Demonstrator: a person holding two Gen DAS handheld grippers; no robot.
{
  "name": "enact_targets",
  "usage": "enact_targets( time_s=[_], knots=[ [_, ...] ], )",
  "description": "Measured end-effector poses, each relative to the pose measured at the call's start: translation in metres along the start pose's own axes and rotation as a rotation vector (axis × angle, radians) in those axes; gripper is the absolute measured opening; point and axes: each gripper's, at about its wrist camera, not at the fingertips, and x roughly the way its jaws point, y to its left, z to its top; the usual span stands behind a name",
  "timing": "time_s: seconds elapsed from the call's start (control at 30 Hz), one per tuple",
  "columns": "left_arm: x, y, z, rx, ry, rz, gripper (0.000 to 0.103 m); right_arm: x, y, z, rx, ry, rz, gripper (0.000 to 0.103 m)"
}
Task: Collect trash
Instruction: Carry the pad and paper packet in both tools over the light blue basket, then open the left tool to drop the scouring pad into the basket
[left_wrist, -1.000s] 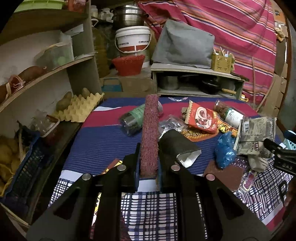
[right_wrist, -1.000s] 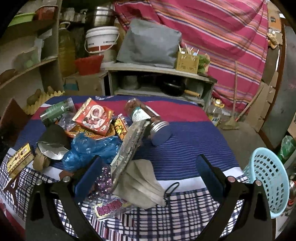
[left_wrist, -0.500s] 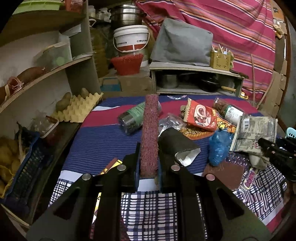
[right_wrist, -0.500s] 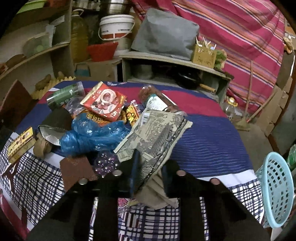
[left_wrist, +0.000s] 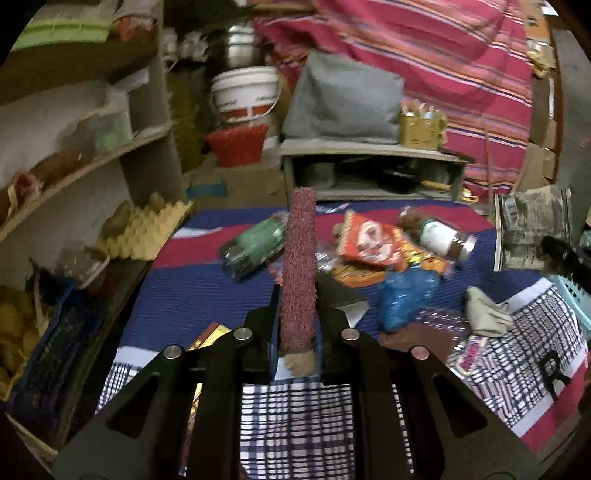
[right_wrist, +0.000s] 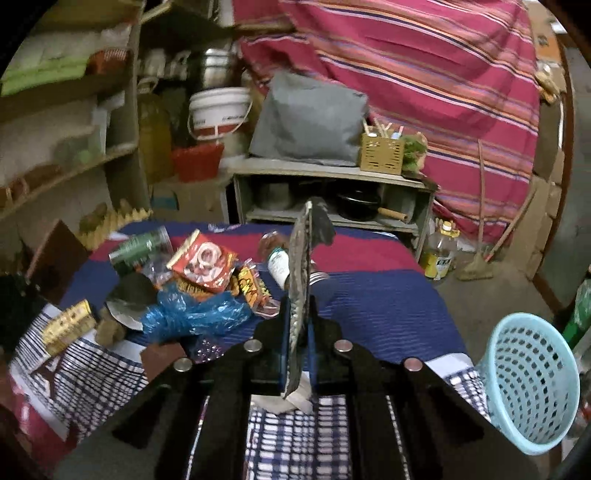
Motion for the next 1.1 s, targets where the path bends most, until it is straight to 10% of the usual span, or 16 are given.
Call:
enact_targets(
  time_s=[0.57, 1.1],
  knots=[
    [-0.032, -0.171, 0.031, 0.130, -0.109, -0.267, 0.013, -0.086, -0.155, -0.022, 0.077, -0.065, -0.138, 0.008],
    [0.012, -0.400, -0.006, 0.283, 0.004, -0.525, 0.013, -0.088, -0.295, -0.085, 0.252, 0.014, -0.315, 0.008]
  ],
)
